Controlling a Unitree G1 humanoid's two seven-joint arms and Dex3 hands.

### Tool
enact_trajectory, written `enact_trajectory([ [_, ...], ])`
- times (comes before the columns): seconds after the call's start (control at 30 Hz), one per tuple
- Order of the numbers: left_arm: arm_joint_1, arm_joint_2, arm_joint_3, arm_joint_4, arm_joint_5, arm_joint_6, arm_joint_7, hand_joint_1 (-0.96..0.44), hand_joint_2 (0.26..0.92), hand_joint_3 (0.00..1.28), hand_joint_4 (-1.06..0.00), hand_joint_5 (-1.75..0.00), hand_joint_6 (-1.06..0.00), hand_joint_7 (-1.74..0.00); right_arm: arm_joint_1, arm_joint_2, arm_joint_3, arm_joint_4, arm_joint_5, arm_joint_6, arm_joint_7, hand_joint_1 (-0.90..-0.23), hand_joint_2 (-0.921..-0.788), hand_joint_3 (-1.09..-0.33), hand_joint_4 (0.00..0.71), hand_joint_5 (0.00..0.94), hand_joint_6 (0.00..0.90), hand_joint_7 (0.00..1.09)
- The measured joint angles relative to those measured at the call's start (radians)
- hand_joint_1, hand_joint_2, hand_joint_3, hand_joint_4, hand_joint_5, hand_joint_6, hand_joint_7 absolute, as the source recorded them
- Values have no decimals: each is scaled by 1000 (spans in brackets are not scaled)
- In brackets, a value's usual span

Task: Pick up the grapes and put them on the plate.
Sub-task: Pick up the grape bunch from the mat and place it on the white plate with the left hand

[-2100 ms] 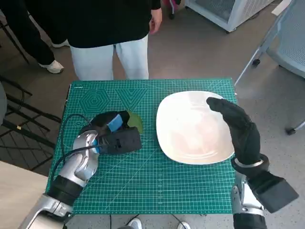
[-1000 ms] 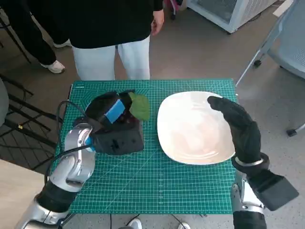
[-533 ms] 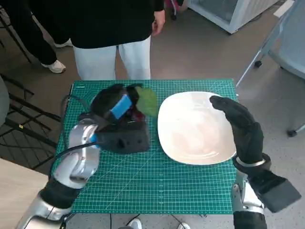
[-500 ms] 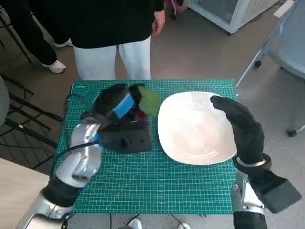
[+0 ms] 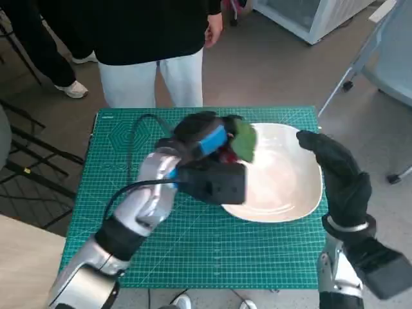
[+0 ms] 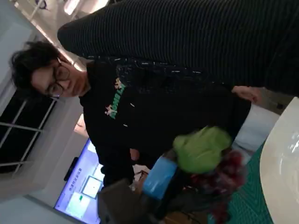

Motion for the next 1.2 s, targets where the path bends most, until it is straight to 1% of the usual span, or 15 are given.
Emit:
enact_trajectory([
  [0.27,-113,-97,-26,207,-18,-62,9,2,920,215,-484,-1369,-491,-1337,17,-3,-14,-28,1,2,-8,-612,-921,-699,182,0,66,289],
  [0.57,-208,-199,-40,401,-29,-121,47,2,920,218,-479,-1374,-487,-1343,27,-3,-21,-43,-4,1,-28,-612,-921,-709,177,0,52,304],
  [0.77,-253,-254,-47,504,-30,-141,77,2,920,235,-460,-1395,-469,-1361,33,-3,-20,-52,-6,4,-40,-610,-921,-714,174,0,22,370],
  [0.87,-272,-275,-50,551,-30,-148,93,2,905,273,-448,-1413,-458,-1378,37,-3,-20,-61,-6,12,-43,-608,-921,-717,173,0,10,395],
  [0.93,-282,-286,-51,578,-30,-150,103,2,879,335,-427,-1458,-454,-1374,40,-4,-19,-69,-6,18,-44,-605,-921,-718,173,0,4,409],
  [1.0,-290,-296,-51,602,-30,-152,113,3,859,384,-393,-1547,-472,-1310,41,-5,-19,-77,-6,23,-44,-602,-921,-720,172,0,1,416],
  [1.1,-299,-305,-53,631,-30,-154,123,5,857,404,-346,-1665,-504,-1202,43,-7,-19,-86,-6,29,-45,-600,-921,-721,171,0,0,418],
  [1.2,-305,-311,-54,656,-30,-155,134,5,865,403,-319,-1719,-508,-1166,44,-9,-19,-89,-6,31,-45,-597,-921,-723,170,0,-1,417],
])
